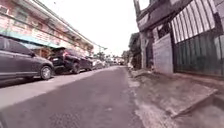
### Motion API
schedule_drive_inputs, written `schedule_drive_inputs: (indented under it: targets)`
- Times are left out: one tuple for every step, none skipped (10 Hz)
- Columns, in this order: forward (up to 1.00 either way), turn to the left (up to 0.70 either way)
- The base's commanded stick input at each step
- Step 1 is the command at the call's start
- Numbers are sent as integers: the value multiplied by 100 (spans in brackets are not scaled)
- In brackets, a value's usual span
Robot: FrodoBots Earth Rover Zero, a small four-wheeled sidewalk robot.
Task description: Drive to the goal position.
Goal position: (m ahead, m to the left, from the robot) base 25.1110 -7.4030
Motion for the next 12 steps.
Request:
schedule_drive_inputs:
  targets:
    - [70, 0]
    - [70, 0]
    - [70, -23]
    - [70, -20]
    - [70, 0]
    - [70, 0]
    - [70, 0]
    - [70, 0]
    - [70, 0]
    - [70, 0]
    - [70, 0]
    - [70, 0]
